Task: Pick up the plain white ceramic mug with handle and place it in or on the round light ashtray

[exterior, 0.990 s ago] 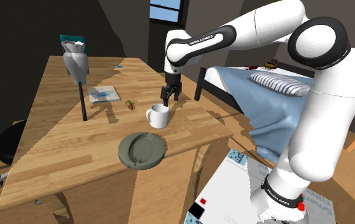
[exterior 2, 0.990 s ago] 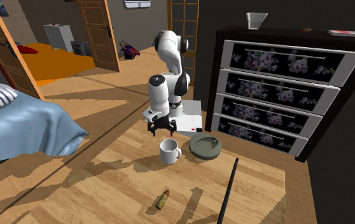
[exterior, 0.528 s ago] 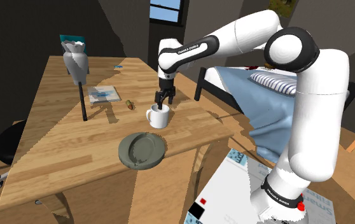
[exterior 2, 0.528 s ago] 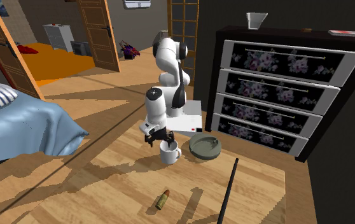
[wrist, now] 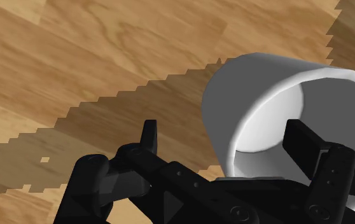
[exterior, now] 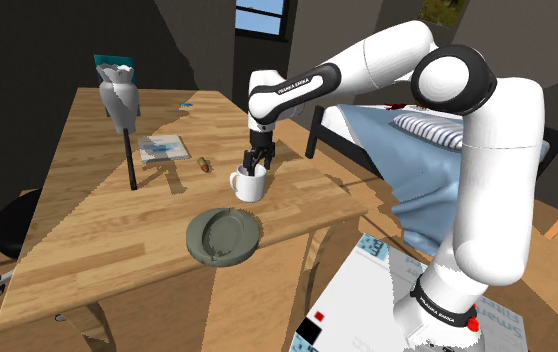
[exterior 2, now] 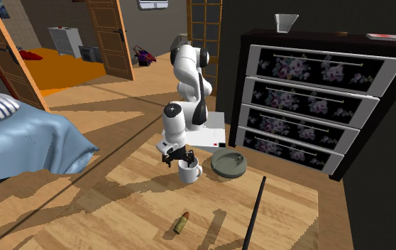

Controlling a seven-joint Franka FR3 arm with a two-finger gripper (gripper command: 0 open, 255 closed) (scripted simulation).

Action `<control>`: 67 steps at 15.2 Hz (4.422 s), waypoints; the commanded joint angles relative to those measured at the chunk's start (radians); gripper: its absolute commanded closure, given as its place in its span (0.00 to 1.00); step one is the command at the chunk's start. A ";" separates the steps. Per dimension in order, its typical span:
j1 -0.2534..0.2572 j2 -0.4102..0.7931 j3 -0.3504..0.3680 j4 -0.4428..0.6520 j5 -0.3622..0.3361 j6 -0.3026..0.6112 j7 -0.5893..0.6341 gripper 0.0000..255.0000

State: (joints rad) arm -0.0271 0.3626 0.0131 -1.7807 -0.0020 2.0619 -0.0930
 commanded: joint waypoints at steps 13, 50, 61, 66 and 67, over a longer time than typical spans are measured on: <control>0.000 0.000 0.000 -0.001 0.000 0.001 0.000 1.00; 0.207 -0.262 0.153 -0.049 0.017 -0.207 0.355 1.00; 0.221 -0.230 0.164 -0.143 0.013 -0.082 0.379 1.00; 0.222 -0.206 0.163 -0.181 0.008 -0.020 0.381 1.00; 0.222 -0.200 0.163 -0.188 0.007 -0.007 0.381 1.00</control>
State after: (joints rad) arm 0.1947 0.1573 0.1761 -1.9618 0.0063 2.0414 0.2874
